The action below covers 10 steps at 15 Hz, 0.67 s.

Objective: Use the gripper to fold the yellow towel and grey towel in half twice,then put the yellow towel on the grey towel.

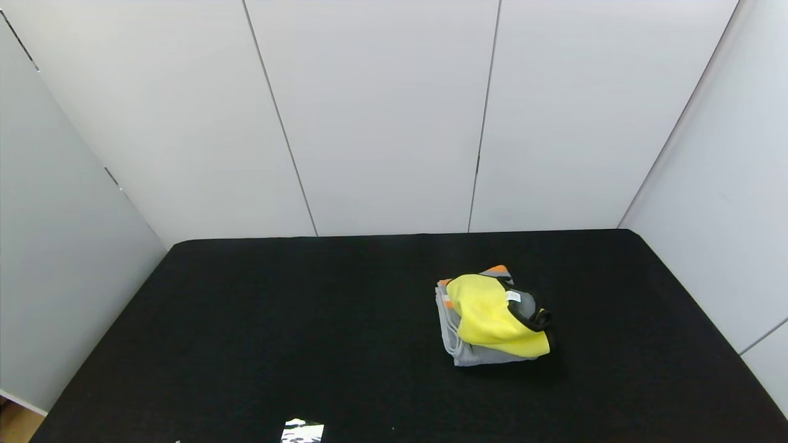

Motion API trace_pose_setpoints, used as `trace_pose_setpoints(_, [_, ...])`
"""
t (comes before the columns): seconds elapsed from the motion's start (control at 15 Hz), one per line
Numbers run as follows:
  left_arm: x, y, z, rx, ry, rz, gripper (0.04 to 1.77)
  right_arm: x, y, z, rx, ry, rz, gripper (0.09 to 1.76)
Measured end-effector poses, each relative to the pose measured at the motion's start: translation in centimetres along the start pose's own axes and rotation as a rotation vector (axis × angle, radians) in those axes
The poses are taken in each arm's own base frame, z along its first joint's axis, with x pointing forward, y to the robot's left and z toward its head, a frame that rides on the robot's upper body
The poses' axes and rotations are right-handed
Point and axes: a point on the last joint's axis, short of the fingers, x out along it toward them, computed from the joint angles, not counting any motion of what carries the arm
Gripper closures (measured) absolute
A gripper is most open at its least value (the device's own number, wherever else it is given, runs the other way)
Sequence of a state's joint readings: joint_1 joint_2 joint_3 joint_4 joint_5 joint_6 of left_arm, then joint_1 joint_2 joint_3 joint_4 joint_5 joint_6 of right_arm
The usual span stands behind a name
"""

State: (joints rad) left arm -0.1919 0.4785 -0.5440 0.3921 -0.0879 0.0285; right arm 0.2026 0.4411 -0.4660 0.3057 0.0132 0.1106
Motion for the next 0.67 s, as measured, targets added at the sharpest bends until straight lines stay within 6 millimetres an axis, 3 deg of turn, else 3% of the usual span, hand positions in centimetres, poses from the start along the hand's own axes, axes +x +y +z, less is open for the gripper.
trace_pose_setpoints(0.4, [-3.1, -0.2, -1.7, 0.031, -0.122, 0.071, 0.09, -2.5, 0.6, -1.2, 0.04, -0.155, -0.211, 0.14])
trace_pose_setpoints(0.67, [-3.9, -0.2, -1.5, 0.029, -0.165, 0.109, 0.09, -3.5, 0.6, -2.5, 0.025, -0.216, -0.175, 0.14])
